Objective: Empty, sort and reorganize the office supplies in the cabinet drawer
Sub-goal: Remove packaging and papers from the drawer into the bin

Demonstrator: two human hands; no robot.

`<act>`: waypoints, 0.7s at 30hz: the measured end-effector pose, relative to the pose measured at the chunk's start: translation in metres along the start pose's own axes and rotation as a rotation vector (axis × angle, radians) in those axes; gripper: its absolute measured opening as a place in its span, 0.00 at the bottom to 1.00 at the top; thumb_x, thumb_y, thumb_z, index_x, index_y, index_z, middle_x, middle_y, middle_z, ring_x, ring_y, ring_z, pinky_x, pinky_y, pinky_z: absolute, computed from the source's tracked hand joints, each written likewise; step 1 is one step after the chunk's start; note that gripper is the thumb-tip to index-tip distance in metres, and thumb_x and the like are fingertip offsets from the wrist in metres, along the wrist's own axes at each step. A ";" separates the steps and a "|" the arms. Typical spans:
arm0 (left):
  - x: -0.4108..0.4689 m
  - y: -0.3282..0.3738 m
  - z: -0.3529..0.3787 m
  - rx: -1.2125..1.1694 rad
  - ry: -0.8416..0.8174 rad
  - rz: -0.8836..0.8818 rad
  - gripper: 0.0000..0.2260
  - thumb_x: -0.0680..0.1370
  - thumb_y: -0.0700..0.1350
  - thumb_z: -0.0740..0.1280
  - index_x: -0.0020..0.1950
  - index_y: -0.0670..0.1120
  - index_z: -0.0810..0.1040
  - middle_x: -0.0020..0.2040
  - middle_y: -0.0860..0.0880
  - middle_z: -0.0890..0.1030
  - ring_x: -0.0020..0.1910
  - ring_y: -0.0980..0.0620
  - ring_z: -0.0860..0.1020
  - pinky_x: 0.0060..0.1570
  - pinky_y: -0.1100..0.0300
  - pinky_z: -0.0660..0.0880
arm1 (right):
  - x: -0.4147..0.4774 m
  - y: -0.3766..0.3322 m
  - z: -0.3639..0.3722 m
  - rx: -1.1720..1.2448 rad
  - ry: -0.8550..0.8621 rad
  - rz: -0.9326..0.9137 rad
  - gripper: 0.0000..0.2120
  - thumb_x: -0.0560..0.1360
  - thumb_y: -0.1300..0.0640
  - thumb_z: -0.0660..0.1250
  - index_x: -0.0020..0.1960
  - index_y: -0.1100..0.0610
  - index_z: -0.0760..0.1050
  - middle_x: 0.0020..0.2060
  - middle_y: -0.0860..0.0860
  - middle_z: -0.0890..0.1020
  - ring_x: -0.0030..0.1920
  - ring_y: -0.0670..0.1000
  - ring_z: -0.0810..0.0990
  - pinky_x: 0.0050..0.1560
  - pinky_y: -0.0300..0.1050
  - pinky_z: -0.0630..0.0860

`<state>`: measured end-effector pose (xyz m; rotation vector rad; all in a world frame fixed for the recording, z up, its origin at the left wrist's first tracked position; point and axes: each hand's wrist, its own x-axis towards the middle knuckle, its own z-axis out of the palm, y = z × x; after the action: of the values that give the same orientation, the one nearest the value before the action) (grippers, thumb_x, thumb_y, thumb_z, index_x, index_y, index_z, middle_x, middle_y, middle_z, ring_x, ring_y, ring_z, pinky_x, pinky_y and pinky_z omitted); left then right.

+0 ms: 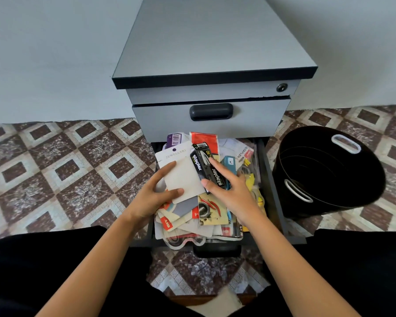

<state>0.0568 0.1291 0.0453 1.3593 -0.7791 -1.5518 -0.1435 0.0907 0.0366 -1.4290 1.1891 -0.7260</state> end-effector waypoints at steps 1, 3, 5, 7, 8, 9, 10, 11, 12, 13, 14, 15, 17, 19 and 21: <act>-0.002 0.000 -0.001 -0.005 0.004 0.000 0.26 0.70 0.33 0.70 0.60 0.59 0.74 0.56 0.44 0.78 0.40 0.48 0.83 0.33 0.59 0.79 | 0.000 -0.001 0.002 0.000 -0.005 -0.006 0.25 0.69 0.42 0.71 0.60 0.25 0.65 0.67 0.44 0.69 0.73 0.46 0.54 0.72 0.48 0.60; -0.004 0.001 -0.002 -0.002 0.005 0.007 0.27 0.69 0.34 0.71 0.60 0.60 0.74 0.58 0.43 0.78 0.41 0.48 0.83 0.34 0.59 0.79 | 0.000 -0.003 0.003 -0.003 -0.005 -0.003 0.25 0.68 0.41 0.71 0.60 0.25 0.66 0.67 0.45 0.68 0.71 0.44 0.56 0.71 0.45 0.60; -0.004 0.002 0.000 0.004 0.003 0.017 0.27 0.68 0.35 0.72 0.59 0.61 0.75 0.58 0.43 0.78 0.41 0.48 0.82 0.35 0.58 0.79 | 0.000 -0.004 0.001 -0.010 0.003 -0.011 0.26 0.67 0.39 0.71 0.61 0.26 0.66 0.69 0.46 0.66 0.69 0.42 0.58 0.70 0.42 0.60; -0.003 0.004 0.004 0.003 -0.007 0.027 0.27 0.69 0.34 0.71 0.60 0.61 0.75 0.58 0.44 0.78 0.41 0.48 0.82 0.34 0.58 0.79 | -0.002 -0.009 -0.005 -0.019 0.016 -0.003 0.27 0.68 0.41 0.72 0.64 0.29 0.66 0.69 0.45 0.64 0.64 0.40 0.58 0.65 0.36 0.58; -0.002 0.006 0.007 0.004 -0.017 0.033 0.27 0.70 0.34 0.71 0.60 0.61 0.74 0.57 0.44 0.78 0.41 0.47 0.82 0.34 0.58 0.79 | -0.003 -0.010 -0.009 -0.023 0.026 -0.004 0.27 0.68 0.42 0.72 0.64 0.30 0.66 0.70 0.46 0.63 0.65 0.41 0.58 0.65 0.38 0.58; 0.000 0.007 0.012 0.006 -0.030 0.038 0.27 0.71 0.34 0.70 0.61 0.61 0.74 0.57 0.44 0.78 0.40 0.47 0.82 0.33 0.58 0.79 | -0.004 -0.011 -0.014 -0.029 0.039 -0.008 0.27 0.68 0.42 0.72 0.64 0.30 0.66 0.70 0.47 0.63 0.68 0.42 0.56 0.67 0.40 0.58; 0.001 0.009 0.016 0.007 -0.043 0.042 0.27 0.71 0.34 0.70 0.61 0.60 0.73 0.57 0.44 0.77 0.40 0.47 0.82 0.33 0.59 0.79 | -0.006 -0.012 -0.019 -0.038 0.050 -0.008 0.27 0.69 0.43 0.72 0.64 0.30 0.66 0.71 0.47 0.62 0.70 0.43 0.54 0.68 0.42 0.58; 0.003 0.010 0.021 0.007 -0.055 0.045 0.27 0.71 0.33 0.70 0.61 0.60 0.73 0.57 0.44 0.77 0.39 0.47 0.82 0.32 0.59 0.79 | -0.008 -0.013 -0.024 -0.034 0.061 -0.007 0.26 0.70 0.44 0.72 0.63 0.29 0.66 0.70 0.48 0.62 0.71 0.44 0.53 0.69 0.44 0.58; 0.006 0.011 0.026 0.007 -0.067 0.048 0.26 0.71 0.34 0.70 0.61 0.60 0.73 0.58 0.44 0.77 0.40 0.47 0.82 0.32 0.59 0.79 | -0.009 -0.014 -0.030 -0.031 0.075 -0.009 0.26 0.70 0.45 0.72 0.62 0.28 0.66 0.70 0.49 0.61 0.72 0.45 0.52 0.70 0.46 0.58; 0.009 0.011 0.033 0.011 -0.082 0.053 0.26 0.71 0.34 0.70 0.61 0.60 0.73 0.59 0.44 0.76 0.41 0.47 0.82 0.33 0.59 0.79 | -0.011 -0.015 -0.036 -0.027 0.093 -0.007 0.25 0.70 0.45 0.72 0.61 0.27 0.66 0.70 0.49 0.61 0.73 0.47 0.52 0.72 0.48 0.59; 0.012 0.011 0.039 0.017 -0.097 0.060 0.26 0.70 0.34 0.70 0.60 0.61 0.74 0.60 0.44 0.76 0.43 0.47 0.82 0.35 0.59 0.79 | -0.012 -0.014 -0.043 -0.029 0.117 -0.012 0.25 0.70 0.46 0.72 0.59 0.26 0.66 0.69 0.50 0.61 0.73 0.48 0.53 0.73 0.49 0.59; 0.016 0.011 0.045 0.017 -0.111 0.064 0.26 0.70 0.35 0.71 0.60 0.61 0.74 0.62 0.44 0.76 0.45 0.46 0.82 0.36 0.58 0.80 | -0.013 -0.014 -0.049 -0.029 0.132 -0.015 0.25 0.70 0.47 0.72 0.59 0.26 0.66 0.69 0.50 0.61 0.73 0.49 0.53 0.73 0.50 0.59; 0.024 0.010 0.061 0.013 -0.147 0.070 0.26 0.70 0.35 0.71 0.58 0.62 0.75 0.64 0.44 0.75 0.51 0.45 0.81 0.41 0.56 0.81 | -0.016 -0.011 -0.066 -0.046 0.166 -0.027 0.25 0.70 0.47 0.72 0.60 0.27 0.67 0.69 0.50 0.63 0.73 0.49 0.53 0.73 0.49 0.58; 0.032 0.009 0.077 0.028 -0.177 0.076 0.25 0.70 0.35 0.72 0.58 0.62 0.75 0.66 0.46 0.73 0.55 0.44 0.79 0.45 0.55 0.81 | -0.019 -0.007 -0.082 -0.041 0.205 -0.027 0.24 0.70 0.47 0.72 0.59 0.26 0.67 0.69 0.50 0.62 0.73 0.50 0.53 0.72 0.53 0.61; 0.041 0.010 0.096 0.053 -0.210 0.077 0.25 0.70 0.36 0.72 0.58 0.63 0.75 0.67 0.48 0.71 0.58 0.44 0.78 0.46 0.54 0.80 | -0.023 -0.004 -0.100 -0.010 0.243 -0.023 0.24 0.70 0.47 0.73 0.56 0.25 0.68 0.68 0.49 0.61 0.73 0.51 0.56 0.70 0.55 0.65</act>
<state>-0.0345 0.0777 0.0566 1.2021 -0.9955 -1.6399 -0.2409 0.0771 0.0666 -1.3932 1.3652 -0.9316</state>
